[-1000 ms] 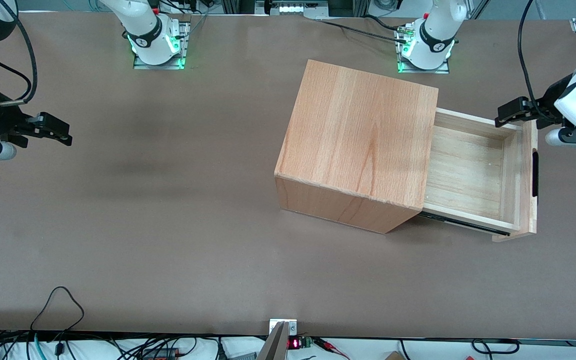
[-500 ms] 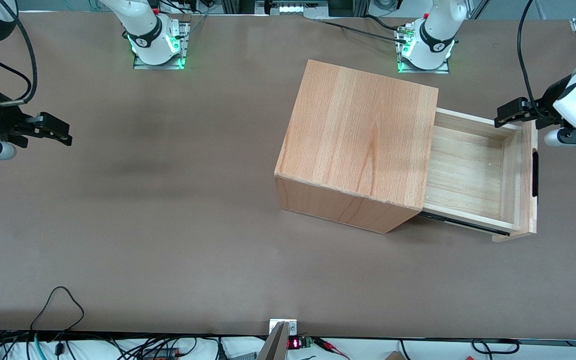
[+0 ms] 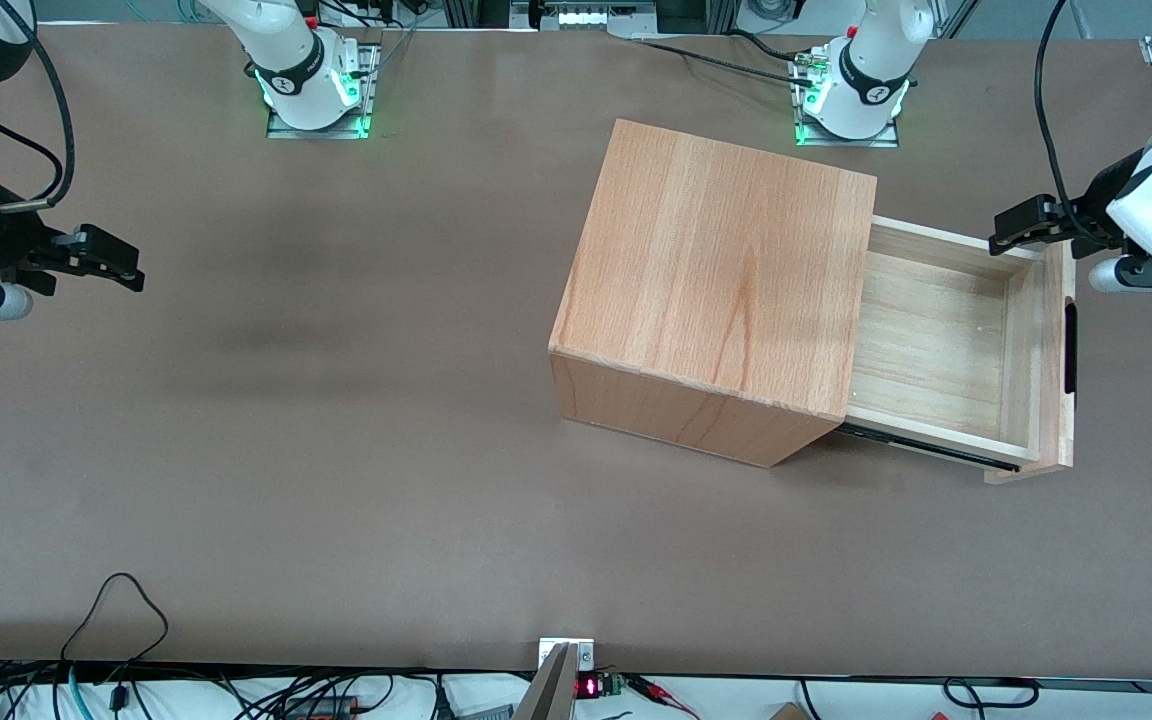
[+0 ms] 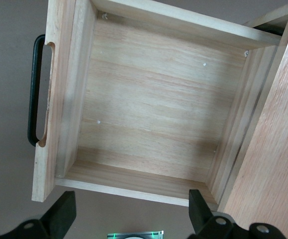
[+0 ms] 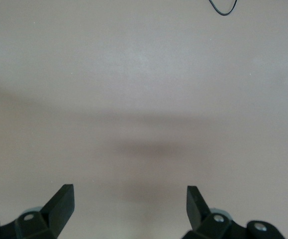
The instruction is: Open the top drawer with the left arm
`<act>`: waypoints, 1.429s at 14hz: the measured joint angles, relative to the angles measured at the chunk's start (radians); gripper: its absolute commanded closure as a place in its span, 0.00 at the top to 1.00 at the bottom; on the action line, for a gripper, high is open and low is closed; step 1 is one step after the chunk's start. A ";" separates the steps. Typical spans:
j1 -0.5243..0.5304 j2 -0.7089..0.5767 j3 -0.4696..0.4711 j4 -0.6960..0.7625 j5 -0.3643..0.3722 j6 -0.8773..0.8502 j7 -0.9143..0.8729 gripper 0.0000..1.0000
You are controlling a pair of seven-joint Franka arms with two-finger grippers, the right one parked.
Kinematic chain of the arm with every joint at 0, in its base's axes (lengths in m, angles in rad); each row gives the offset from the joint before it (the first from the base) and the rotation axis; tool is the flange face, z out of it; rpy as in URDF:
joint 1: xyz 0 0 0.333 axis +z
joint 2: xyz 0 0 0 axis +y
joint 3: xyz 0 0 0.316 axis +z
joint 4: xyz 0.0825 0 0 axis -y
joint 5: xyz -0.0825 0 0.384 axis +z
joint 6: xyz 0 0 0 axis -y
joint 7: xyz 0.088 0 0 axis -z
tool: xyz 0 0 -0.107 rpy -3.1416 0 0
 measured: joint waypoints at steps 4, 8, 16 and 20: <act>0.001 -0.011 0.001 -0.032 0.000 0.034 0.000 1.00; 0.006 -0.074 0.002 -0.113 0.001 0.067 0.000 1.00; 0.009 -0.090 0.004 -0.093 0.001 0.029 0.000 1.00; 0.009 -0.090 0.005 -0.090 0.001 0.009 0.000 1.00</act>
